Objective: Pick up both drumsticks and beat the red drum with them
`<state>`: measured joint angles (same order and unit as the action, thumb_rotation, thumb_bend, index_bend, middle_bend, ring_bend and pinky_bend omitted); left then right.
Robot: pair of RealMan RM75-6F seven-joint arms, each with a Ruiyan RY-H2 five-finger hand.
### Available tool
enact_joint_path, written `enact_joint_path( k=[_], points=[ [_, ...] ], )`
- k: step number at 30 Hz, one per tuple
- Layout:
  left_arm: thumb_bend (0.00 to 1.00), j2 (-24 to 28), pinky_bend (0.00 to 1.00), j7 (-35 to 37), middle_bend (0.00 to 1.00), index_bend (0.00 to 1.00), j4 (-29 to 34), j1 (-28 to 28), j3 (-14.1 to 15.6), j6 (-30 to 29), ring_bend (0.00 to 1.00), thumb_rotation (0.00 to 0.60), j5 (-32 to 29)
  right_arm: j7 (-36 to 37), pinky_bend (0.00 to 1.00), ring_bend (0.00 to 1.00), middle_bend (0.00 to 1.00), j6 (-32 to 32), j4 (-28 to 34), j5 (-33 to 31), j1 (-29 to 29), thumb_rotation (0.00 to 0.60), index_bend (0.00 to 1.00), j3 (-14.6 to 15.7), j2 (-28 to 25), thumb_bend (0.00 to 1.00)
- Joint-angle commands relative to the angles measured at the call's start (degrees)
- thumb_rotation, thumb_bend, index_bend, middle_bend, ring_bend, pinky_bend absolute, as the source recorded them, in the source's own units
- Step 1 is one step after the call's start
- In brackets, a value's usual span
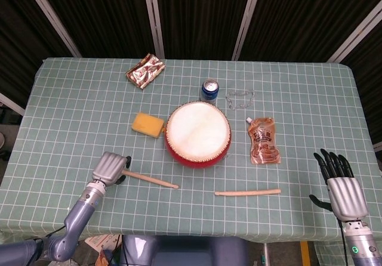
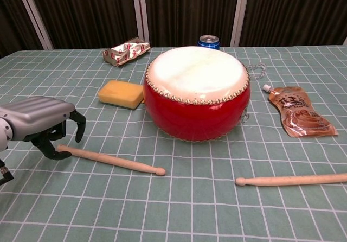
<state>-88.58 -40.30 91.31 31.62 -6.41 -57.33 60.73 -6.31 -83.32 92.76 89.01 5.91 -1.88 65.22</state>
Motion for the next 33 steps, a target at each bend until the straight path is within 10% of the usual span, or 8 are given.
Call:
enact_joint_path(
  k=[1,16,21,33],
  points=[
    [0.27,-1.2,1.0,-0.8,1.0,0.48,-0.6,0.9,0.0,0.2,1.0,0.6,-1.4,0.1,0.06,0.0,0.0,0.0,0.0,0.0,0.0,0.6,0.0,0.0,0.0,0.15],
    [0.32,-4.1,1.0,-2.8,1.0,0.53,-2.6,2.9,1.2,-0.7,1.0,0.6,-5.6,0.4,0.06,0.0,0.0,-0.1,0.0,0.0,0.0,0.6,0.0,0.0,0.0,0.15],
    [0.4,-4.1,1.0,-2.6,1.0,0.72,-2.6,3.0,1.6,-1.0,1.0,0.6,-6.3,0.6,0.06,0.0,0.0,-0.1,0.0,0.0,0.0,0.6,0.0,0.0,-0.1,0.15],
    [0.48,3.5,1.0,7.0,1.0,0.79,6.1,0.7,-0.3,-5.3,1.0,0.6,-1.7,0.6,0.06,0.0,0.0,-0.1,0.0,0.0,0.0,0.6,0.0,0.0,-0.1,0.15]
  ],
)
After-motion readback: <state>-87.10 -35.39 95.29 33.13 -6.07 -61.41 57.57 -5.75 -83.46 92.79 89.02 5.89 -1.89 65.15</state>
